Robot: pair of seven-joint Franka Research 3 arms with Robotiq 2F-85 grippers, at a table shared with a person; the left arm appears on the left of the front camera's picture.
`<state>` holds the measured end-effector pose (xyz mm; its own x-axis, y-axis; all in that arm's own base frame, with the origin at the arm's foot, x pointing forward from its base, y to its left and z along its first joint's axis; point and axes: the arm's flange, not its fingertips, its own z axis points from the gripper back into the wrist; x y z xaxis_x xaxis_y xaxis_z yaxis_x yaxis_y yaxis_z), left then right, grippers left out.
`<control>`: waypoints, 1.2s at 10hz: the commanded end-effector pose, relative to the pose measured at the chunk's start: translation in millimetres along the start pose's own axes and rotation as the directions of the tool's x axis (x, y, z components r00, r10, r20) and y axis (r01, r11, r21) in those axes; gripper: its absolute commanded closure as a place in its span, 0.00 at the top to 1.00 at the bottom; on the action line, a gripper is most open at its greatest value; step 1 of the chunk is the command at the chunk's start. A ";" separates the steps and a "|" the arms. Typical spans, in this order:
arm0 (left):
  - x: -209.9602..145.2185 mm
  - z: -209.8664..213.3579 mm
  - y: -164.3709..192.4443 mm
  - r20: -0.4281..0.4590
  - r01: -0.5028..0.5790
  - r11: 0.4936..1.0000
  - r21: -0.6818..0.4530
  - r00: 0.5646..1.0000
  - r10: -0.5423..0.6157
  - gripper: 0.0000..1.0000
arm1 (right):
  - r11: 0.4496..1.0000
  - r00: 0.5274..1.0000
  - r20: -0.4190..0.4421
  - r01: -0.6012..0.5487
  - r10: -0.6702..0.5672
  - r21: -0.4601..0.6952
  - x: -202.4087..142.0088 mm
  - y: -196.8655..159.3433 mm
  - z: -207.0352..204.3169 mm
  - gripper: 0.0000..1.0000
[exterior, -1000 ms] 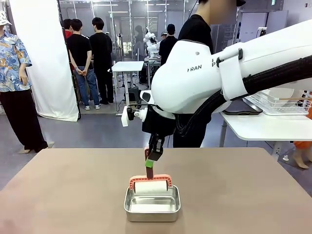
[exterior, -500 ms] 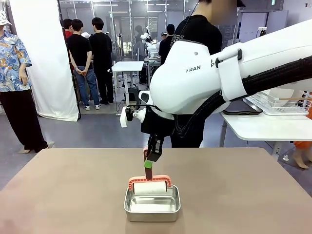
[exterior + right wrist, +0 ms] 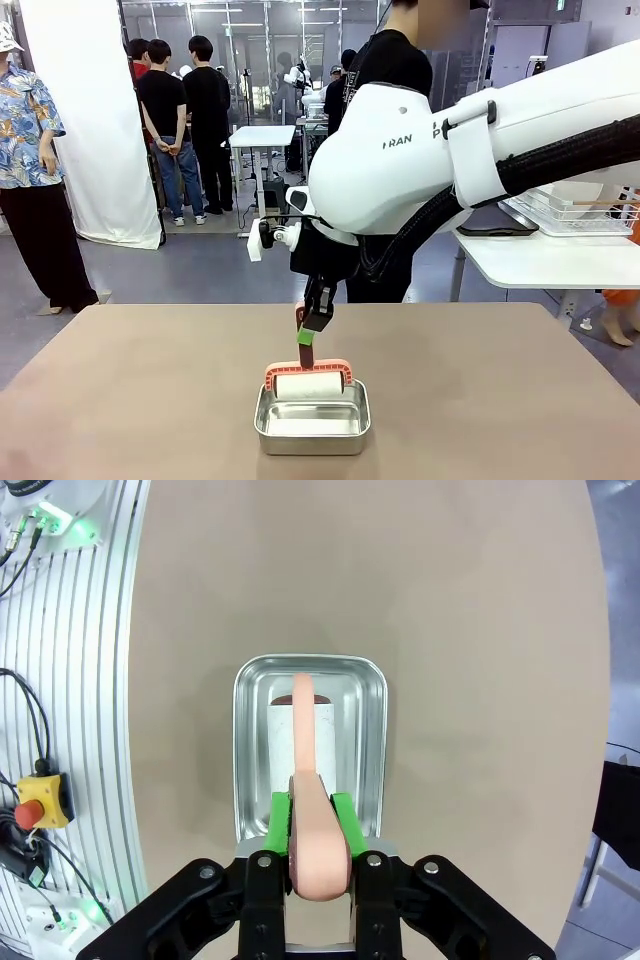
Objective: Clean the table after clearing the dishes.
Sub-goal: Place the Lint Roller back on top of the Airtight Container.
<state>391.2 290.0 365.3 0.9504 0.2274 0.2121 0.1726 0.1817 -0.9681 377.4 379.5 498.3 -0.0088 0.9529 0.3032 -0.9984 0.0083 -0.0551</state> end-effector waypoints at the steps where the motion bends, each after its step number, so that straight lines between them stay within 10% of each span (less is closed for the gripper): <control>1: -2.6 1.0 -0.9 0.006 -0.001 1.000 0.000 1.000 0.001 1.00 | 1.000 1.000 0.004 0.022 -0.022 0.019 -5.3 0.5 -14.0 0.21; 12: -2.6 1.0 -0.9 0.006 -0.001 1.000 0.000 1.000 0.001 1.00 | 0.998 0.996 0.084 0.037 -0.041 0.043 -31.5 -48.6 -56.1 0.21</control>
<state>391.2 290.0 365.3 0.9504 0.2274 0.2122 0.1726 0.1817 -0.9681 423.4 365.0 440.3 0.0625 0.9387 0.3389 -0.9979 0.0652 0.0034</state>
